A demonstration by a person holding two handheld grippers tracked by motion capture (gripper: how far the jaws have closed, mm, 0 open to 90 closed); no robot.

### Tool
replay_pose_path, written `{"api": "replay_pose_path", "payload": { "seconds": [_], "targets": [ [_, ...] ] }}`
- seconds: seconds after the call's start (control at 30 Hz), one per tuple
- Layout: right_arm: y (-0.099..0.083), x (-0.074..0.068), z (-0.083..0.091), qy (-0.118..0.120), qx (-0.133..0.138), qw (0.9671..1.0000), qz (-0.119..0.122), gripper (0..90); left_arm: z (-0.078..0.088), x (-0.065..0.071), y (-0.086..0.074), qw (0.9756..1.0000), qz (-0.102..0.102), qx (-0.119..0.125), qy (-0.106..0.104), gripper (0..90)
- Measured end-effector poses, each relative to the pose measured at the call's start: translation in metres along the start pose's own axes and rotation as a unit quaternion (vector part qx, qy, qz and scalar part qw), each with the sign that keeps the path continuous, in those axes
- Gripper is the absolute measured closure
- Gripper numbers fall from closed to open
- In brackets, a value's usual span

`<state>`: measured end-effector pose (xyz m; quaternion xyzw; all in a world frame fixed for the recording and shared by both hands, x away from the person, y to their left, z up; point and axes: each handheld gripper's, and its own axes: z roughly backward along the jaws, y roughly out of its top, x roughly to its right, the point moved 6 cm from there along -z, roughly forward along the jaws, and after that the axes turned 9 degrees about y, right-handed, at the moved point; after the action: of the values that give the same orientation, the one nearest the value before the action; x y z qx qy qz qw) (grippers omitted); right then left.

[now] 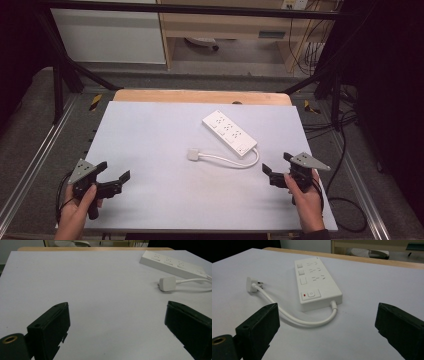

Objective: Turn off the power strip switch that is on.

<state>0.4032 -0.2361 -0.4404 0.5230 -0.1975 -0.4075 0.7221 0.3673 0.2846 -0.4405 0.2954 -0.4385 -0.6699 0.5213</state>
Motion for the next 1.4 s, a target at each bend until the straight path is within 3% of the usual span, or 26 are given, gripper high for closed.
{"api": "replay_pose_path", "payload": {
  "seconds": [0.3, 0.47, 0.8, 0.97, 1.07, 1.3, 1.4],
  "targets": [
    [0.013, -0.002, -0.004, 0.008, 0.002, 1.0000, 0.000, 5.4, 0.000, 0.002, 0.000, 1.0000, -0.001, 0.000, -0.006, 6.0],
    [0.022, -0.005, -0.008, 0.016, -0.006, 0.9998, 0.012, 5.6, -0.001, 0.002, -0.001, 1.0000, 0.001, -0.003, -0.006, 6.0],
    [0.053, -0.011, -0.018, 0.019, 0.000, 0.9994, 0.030, 3.8, -0.001, 0.000, -0.002, 1.0000, 0.005, -0.006, 0.001, 6.1],
    [0.064, -0.012, -0.025, 0.022, -0.001, 0.9994, 0.027, 5.1, -0.001, 0.000, -0.002, 1.0000, 0.005, -0.007, 0.002, 6.1],
    [0.070, -0.012, -0.027, 0.024, 0.007, 0.9994, 0.023, 9.2, -0.002, 0.000, -0.003, 1.0000, 0.004, -0.009, 0.002, 6.1],
    [0.082, -0.011, -0.029, 0.022, 0.022, 0.9990, 0.031, 32.5, -0.002, 0.000, -0.003, 0.9999, 0.004, -0.010, 0.002, 6.2],
    [0.085, -0.010, -0.031, 0.018, 0.016, 0.9990, 0.036, 40.9, -0.002, 0.001, -0.004, 0.9999, 0.003, -0.013, 0.002, 6.2]
  ]
}}
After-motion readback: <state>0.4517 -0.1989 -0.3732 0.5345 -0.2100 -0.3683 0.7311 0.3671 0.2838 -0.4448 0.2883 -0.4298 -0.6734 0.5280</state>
